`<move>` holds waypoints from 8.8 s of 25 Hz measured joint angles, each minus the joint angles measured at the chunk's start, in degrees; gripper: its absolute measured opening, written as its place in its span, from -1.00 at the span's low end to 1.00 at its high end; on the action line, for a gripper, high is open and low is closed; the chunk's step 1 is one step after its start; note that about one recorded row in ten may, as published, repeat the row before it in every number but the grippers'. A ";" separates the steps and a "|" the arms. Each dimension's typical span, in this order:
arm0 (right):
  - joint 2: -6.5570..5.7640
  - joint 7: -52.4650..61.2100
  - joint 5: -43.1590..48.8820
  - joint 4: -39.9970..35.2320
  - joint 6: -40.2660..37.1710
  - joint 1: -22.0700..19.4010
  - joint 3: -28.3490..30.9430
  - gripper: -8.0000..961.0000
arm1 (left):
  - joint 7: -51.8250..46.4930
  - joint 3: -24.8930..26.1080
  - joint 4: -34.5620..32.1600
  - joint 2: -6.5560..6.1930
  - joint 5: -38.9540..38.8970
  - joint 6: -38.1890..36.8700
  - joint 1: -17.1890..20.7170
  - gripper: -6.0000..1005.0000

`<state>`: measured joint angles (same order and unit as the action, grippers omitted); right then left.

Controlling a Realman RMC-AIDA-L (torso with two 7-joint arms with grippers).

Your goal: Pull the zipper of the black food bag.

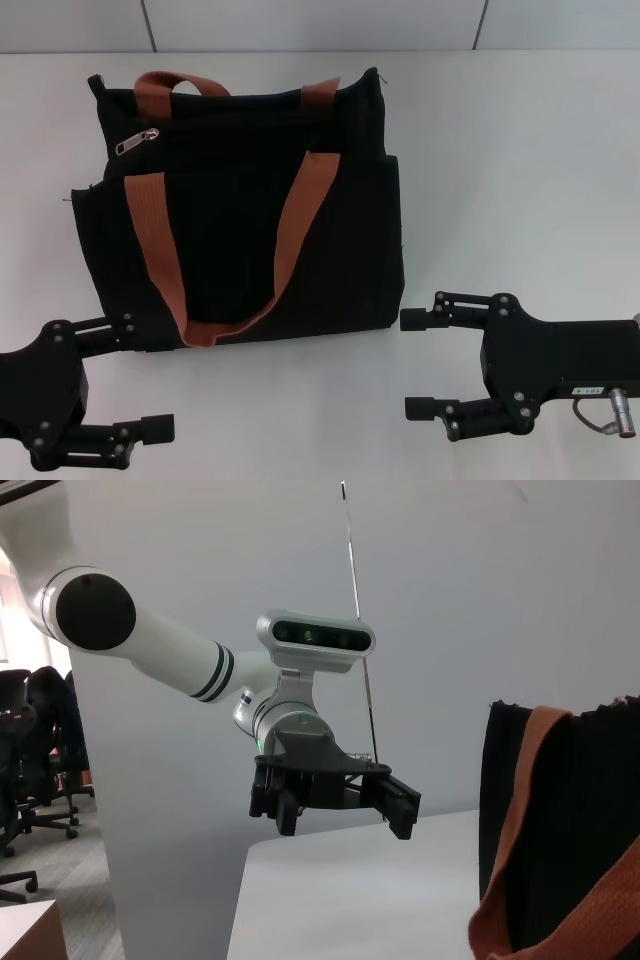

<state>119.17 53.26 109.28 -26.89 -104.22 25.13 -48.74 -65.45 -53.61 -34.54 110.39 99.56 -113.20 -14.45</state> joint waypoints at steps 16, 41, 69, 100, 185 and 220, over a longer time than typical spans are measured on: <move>0.00 0.00 -0.41 0.06 0.08 0.00 0.11 0.68 | -0.03 1.45 0.04 0.60 -0.32 -0.65 -0.08 0.65; 0.03 0.00 -0.65 0.26 0.26 -0.27 1.63 0.68 | 1.05 18.36 0.33 -0.06 -14.98 12.25 -2.88 0.66; 0.09 0.26 -0.64 0.26 0.70 -0.79 3.32 0.67 | 4.85 17.97 -0.85 1.42 7.42 25.41 -10.56 0.56; 0.21 32.30 -8.16 7.59 -9.17 12.78 16.21 0.66 | 7.55 25.14 -0.50 3.08 2.95 14.29 -8.48 -0.94; 0.59 83.09 -3.61 -7.13 30.89 37.01 -21.31 -0.71 | 5.86 25.65 -0.35 5.72 -0.09 11.41 -11.37 -0.83; 0.41 99.43 7.08 -44.11 27.34 11.01 -22.90 -0.94 | 5.33 26.48 -0.36 5.10 -2.66 13.23 -10.06 -0.79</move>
<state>119.58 152.69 116.35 -71.00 -76.88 36.14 -71.64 -60.12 -27.13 -34.89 115.49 96.90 -99.97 -24.51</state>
